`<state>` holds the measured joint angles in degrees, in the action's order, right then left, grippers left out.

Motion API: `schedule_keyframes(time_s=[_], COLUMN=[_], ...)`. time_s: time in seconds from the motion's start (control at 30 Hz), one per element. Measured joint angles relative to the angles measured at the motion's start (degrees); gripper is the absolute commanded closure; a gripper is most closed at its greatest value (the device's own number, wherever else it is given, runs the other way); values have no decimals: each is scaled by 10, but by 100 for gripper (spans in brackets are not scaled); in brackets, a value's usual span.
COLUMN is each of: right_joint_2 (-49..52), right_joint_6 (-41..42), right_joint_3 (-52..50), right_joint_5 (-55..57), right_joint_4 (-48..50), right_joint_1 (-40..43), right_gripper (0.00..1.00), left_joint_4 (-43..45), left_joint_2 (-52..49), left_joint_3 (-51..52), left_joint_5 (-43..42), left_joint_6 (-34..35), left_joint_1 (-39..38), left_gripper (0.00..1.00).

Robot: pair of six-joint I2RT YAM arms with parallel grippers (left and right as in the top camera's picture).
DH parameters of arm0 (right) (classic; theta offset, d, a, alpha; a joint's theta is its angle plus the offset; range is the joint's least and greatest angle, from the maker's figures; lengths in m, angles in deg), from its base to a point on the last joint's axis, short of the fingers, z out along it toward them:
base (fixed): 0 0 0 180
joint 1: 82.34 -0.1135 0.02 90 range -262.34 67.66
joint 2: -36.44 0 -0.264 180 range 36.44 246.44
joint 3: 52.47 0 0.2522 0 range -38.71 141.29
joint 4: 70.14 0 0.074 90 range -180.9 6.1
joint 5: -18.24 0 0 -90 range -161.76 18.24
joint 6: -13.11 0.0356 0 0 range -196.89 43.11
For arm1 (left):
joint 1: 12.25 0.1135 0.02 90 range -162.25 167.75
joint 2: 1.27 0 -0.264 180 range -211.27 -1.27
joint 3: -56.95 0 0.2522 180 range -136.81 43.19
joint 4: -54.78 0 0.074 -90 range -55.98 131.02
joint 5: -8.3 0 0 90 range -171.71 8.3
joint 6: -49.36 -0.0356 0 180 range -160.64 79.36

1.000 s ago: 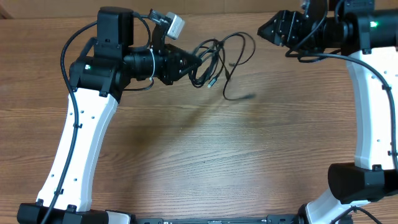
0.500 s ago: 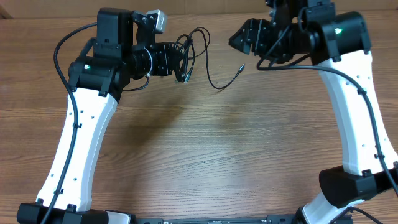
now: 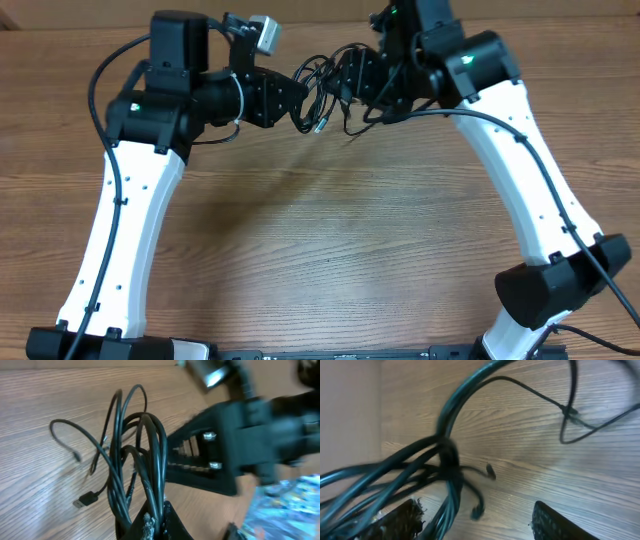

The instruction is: Untangle cables

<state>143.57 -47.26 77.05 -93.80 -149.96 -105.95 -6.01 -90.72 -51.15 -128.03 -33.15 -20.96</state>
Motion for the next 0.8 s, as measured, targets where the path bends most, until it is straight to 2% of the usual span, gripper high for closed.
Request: schedule_keyframes(time_s=[0.17, 0.37, 0.67, 0.8], right_joint_2=[0, 2, 3, 3], right_joint_6=[19, 44, 58, 68], right_joint_3=[-47, -95, -95, -97], right_joint_5=[0, -11, 22, -8], right_joint_4=[65, 142, 172, 249], right_joint_1=[-2, -2, 8, 57], right_gripper=[44, 46, 51, 50], left_joint_4=[1, 2, -19, -72], left_joint_2=[0, 0, 0, 0], left_joint_3=[0, 0, 0, -1], left_joint_5=[-73, -149, -212, -221], left_joint_6=[4, 15, 21, 8], left_joint_1=[41, 59, 59, 59], left_gripper=[96, 96, 96, 96])
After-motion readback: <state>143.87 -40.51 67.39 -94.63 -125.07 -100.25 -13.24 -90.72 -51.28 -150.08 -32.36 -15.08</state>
